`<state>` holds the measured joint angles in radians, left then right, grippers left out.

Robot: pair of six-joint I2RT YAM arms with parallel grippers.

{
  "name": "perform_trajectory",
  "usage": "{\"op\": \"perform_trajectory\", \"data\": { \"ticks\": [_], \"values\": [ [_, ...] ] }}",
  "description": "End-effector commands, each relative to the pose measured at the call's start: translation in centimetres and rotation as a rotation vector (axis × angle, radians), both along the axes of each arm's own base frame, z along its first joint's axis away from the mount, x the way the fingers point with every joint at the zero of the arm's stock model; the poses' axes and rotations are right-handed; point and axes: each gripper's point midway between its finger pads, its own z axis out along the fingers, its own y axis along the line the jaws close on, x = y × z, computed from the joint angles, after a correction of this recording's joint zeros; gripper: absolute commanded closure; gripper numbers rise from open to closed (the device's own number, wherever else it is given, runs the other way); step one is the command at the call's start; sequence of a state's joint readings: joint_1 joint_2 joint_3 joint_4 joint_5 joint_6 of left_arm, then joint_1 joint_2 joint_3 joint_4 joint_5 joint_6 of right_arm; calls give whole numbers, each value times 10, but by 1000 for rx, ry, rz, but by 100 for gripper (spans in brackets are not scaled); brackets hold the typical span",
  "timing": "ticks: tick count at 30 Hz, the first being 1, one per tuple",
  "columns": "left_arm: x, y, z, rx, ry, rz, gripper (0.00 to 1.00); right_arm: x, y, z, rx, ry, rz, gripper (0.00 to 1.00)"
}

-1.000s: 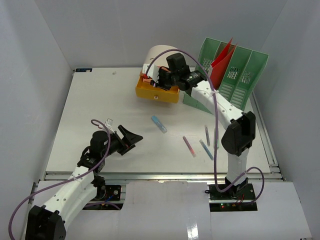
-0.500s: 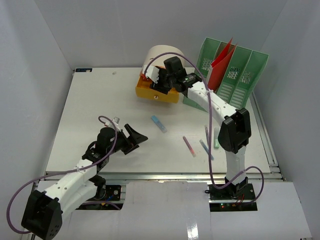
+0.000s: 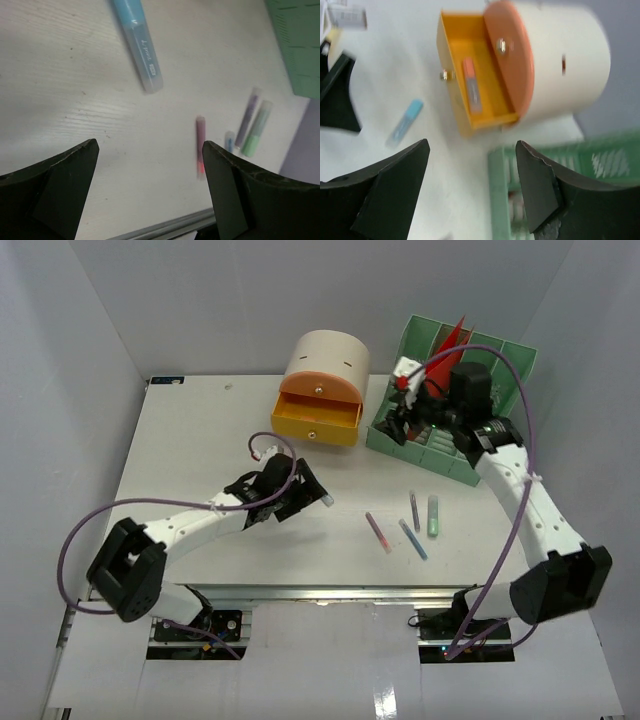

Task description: Organize the desk

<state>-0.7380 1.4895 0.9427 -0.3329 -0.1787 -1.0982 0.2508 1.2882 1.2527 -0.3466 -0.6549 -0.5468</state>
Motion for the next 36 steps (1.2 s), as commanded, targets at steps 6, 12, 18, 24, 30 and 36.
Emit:
{"op": "perform_trajectory", "data": {
  "ticks": [6, 12, 18, 24, 30, 36],
  "values": [
    [39, -1, -28, 269, 56, 153, 15, -64, -41, -64, 175, 118, -2, 19],
    [49, -8, -54, 335, 107, 161, 27, -68, -52, -62, 224, 125, -15, 18],
    [55, -9, -74, 394, 135, 172, 33, -73, -51, -57, 231, 110, 2, 18],
    [56, -7, -83, 438, 149, 166, 35, -75, -50, -54, 233, 99, 7, 19],
    [32, 18, -110, 522, 209, 154, 39, -76, -51, -53, 231, 91, 7, 18],
    [9, 37, -123, 565, 248, 104, 44, -75, -51, -54, 228, 88, 3, 19]
  ]
}}
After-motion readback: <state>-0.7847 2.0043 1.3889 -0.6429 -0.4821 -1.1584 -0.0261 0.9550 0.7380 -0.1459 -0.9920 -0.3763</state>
